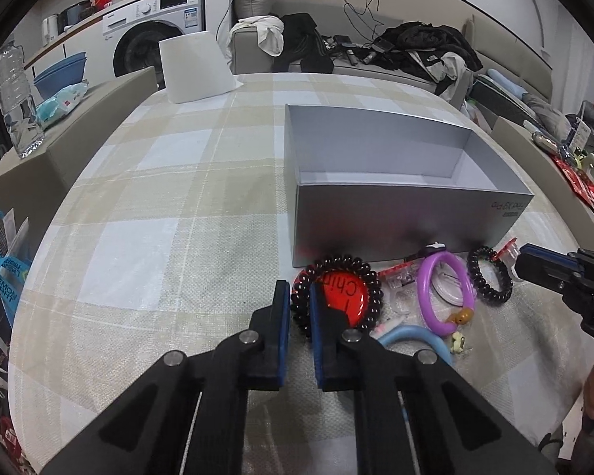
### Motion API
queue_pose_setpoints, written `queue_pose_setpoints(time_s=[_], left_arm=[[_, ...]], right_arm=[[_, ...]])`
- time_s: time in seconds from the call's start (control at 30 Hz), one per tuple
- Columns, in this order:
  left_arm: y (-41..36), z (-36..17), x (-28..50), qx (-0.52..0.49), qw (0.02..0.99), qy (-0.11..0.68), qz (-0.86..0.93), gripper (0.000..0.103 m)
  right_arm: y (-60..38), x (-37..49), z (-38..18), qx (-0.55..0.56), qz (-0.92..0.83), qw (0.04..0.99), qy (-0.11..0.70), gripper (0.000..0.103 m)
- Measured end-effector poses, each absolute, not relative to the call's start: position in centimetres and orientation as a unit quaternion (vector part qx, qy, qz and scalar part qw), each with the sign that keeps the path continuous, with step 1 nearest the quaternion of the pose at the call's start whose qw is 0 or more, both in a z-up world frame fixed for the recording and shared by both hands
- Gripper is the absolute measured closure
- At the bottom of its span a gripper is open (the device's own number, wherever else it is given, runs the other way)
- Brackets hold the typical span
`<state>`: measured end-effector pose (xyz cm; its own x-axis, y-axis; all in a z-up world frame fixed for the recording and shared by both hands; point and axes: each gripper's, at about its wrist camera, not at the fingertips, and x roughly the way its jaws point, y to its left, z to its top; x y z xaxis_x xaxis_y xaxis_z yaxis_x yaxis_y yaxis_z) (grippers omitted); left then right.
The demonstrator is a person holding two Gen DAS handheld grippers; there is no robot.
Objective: Organize jewelry
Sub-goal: 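Grasp the red-pendant trinket with the right gripper while the left grasps a black bead bracelet, then carry both held items over the grey box and open both grippers inside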
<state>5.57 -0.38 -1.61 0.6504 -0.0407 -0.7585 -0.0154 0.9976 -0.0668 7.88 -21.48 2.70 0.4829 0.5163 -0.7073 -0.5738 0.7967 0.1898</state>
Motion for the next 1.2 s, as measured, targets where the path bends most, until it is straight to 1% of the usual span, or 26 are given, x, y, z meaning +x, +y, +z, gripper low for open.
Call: queue_pose_setpoints(time_s=[0.33,0.8,1.0,1.2], left_arm=[[0.0,-0.7,5.0,-0.034,0.915,0.401,-0.006,0.098],[0.3,2.2,4.0,-0.032,0.938,0.346,0.005,0.098],[0.4,3.7,4.4,-0.033,0.946,0.323,0.004,0.098],[0.2,4.3,6.0,-0.034,0.948,0.315,0.005,0.098]], right_arm=[[-21.7,7.4,2.9,-0.035,0.322,0.862,0.389,0.092],[-21.8,7.1,4.6,-0.023,0.328,0.873,0.360,0.092],[-22.0,7.7,6.3,-0.008,0.326,0.882,0.340,0.092],[-21.4,9.2,6.9,-0.003,0.323,0.884,0.337,0.092]])
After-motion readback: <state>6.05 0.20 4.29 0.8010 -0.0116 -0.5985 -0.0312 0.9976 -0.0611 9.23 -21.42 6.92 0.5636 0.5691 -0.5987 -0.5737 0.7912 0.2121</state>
